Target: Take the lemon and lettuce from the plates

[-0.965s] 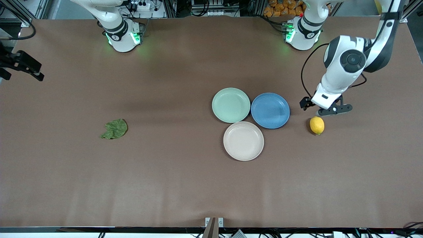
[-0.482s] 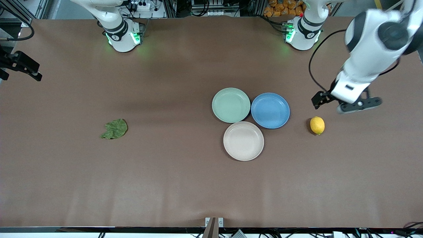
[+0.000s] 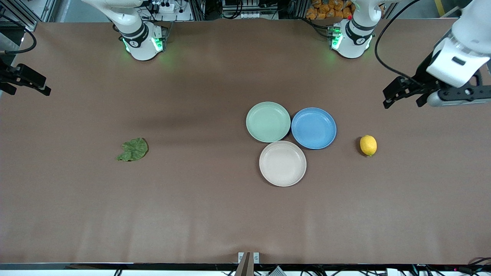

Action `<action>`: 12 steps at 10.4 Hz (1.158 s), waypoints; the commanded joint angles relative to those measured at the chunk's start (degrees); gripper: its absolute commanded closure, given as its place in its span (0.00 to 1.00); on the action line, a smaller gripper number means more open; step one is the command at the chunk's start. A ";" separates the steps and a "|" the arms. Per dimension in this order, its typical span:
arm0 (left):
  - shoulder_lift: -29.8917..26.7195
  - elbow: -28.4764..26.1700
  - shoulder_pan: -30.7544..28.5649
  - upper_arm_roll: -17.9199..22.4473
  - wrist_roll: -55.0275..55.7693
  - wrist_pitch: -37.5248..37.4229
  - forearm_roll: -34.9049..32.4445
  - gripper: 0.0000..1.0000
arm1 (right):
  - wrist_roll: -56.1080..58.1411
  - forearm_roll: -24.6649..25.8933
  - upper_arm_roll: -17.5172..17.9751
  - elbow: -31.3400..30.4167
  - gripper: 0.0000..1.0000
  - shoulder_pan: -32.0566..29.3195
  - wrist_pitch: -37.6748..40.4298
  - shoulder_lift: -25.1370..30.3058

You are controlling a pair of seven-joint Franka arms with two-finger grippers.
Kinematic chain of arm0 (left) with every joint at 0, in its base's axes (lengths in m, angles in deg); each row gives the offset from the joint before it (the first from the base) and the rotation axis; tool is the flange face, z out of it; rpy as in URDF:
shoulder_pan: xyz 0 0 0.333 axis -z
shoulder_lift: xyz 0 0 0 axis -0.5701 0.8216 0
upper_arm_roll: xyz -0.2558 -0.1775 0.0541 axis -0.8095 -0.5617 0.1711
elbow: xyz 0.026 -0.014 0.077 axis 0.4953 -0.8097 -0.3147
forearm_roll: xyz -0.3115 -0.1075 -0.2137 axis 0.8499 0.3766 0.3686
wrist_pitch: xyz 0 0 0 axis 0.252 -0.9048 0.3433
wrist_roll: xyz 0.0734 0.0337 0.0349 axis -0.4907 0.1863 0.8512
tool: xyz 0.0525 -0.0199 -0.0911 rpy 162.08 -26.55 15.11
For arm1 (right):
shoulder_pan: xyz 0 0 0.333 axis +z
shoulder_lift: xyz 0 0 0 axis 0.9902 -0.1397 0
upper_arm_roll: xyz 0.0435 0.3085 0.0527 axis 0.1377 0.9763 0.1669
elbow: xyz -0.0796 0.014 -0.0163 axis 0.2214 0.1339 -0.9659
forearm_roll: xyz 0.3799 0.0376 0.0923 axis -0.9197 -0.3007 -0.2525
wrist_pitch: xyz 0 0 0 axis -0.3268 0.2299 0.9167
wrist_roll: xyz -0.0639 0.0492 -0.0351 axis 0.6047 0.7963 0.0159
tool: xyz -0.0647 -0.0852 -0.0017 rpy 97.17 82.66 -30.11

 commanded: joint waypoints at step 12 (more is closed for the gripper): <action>0.93 5.79 0.17 -1.38 -8.76 -5.02 -5.14 0.00 | 0.80 -0.39 -0.09 -1.47 0.00 0.48 -0.63 1.02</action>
